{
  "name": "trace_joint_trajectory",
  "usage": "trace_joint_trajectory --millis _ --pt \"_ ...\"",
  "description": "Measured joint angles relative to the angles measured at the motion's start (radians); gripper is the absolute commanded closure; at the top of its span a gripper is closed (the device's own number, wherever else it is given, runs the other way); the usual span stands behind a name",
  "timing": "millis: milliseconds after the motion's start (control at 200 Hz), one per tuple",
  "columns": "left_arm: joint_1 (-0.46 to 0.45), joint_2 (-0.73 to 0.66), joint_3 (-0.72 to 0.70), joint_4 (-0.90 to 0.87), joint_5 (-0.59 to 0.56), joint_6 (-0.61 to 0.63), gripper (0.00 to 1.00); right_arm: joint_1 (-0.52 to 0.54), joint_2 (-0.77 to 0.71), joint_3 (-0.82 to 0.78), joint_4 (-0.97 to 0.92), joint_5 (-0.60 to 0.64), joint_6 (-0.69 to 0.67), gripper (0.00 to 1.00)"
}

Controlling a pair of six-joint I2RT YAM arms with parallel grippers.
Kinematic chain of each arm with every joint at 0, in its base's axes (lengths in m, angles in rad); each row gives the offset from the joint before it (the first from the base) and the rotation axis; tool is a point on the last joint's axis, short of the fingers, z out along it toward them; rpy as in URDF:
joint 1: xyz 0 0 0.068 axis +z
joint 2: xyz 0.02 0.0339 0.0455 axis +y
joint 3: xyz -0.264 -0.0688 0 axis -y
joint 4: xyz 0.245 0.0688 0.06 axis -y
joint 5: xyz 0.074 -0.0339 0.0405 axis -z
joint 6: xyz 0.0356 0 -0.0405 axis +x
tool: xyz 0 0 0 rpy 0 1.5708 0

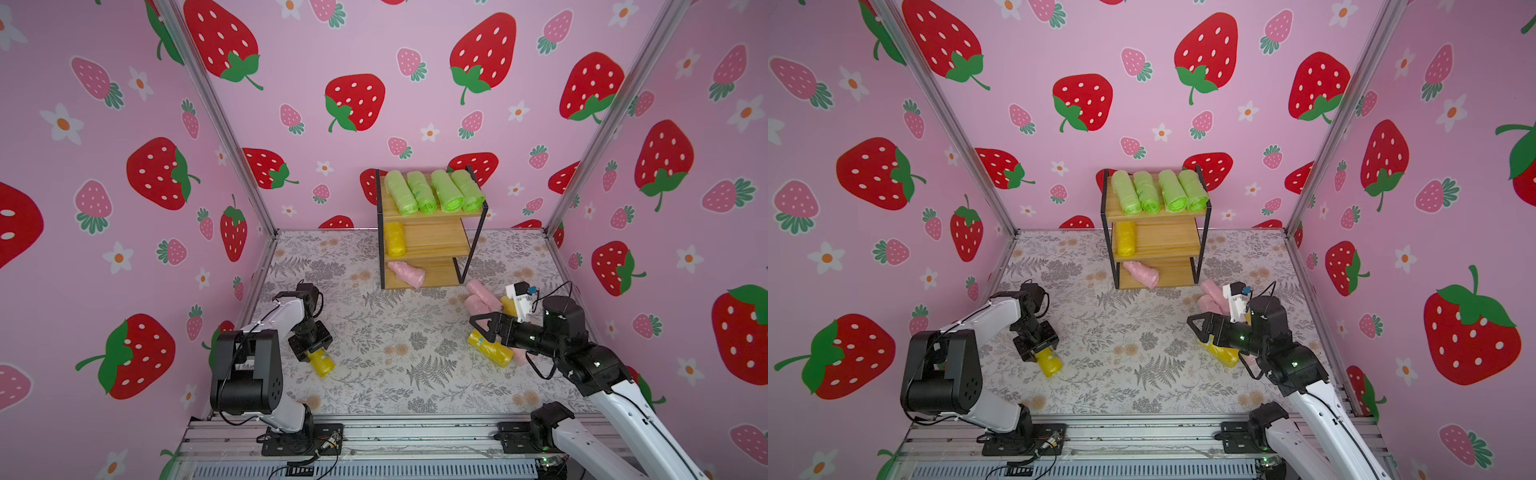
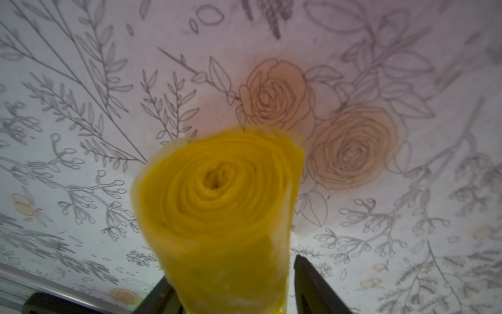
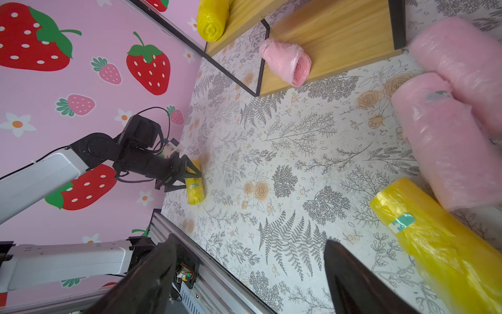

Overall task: Sort the rolls of trash bags by color and place them on the shelf
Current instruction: Pick up the roll of trash bags from the center of the board.

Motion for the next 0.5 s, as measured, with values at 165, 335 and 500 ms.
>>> trace_joint_trajectory --millis 165,335,500 --pt "0.002 -0.045 -0.034 0.032 0.032 -0.005 1.00 0.002 -0.032 0.000 -0.066 0.023 -0.001 0.09" --pt "-0.008 -0.120 -0.118 0.120 0.133 -0.025 1.00 0.003 -0.061 0.002 -0.153 0.106 -0.027 0.06" --pt "-0.090 -0.214 -0.210 0.246 0.236 -0.103 1.00 0.003 -0.055 0.055 -0.253 0.124 -0.068 0.03"
